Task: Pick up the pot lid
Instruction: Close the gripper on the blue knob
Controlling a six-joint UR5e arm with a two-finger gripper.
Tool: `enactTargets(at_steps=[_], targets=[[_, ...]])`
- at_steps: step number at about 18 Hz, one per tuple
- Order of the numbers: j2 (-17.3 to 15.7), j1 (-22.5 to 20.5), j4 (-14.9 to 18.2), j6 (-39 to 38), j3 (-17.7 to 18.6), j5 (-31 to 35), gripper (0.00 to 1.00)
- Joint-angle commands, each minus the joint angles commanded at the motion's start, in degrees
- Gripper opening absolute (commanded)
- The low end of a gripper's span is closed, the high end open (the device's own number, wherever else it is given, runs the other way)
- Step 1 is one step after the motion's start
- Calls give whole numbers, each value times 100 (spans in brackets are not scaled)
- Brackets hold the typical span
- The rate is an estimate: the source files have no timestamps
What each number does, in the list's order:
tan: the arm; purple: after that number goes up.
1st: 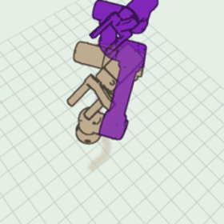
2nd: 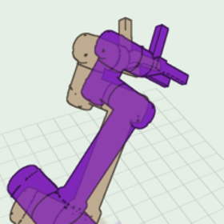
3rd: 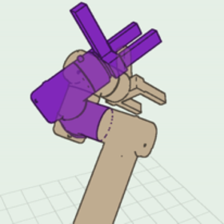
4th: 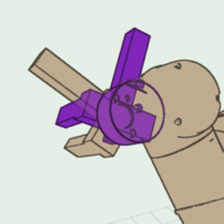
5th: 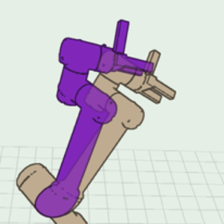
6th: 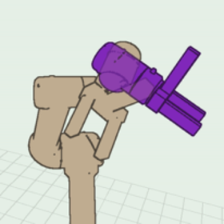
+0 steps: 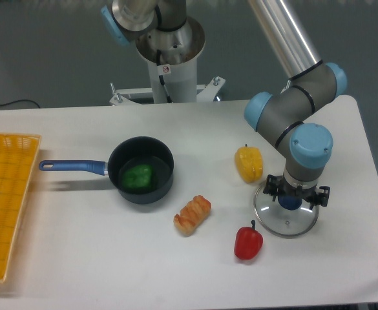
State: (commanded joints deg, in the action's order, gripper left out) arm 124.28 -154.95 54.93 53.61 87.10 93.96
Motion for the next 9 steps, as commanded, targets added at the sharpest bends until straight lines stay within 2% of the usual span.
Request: enactTargets(at_steps=[4, 6, 9], targets=[[0, 9, 9, -79, 0, 0, 84], [0, 18, 9, -114, 0, 0, 73], [0, 18, 9, -176, 0, 0, 63]])
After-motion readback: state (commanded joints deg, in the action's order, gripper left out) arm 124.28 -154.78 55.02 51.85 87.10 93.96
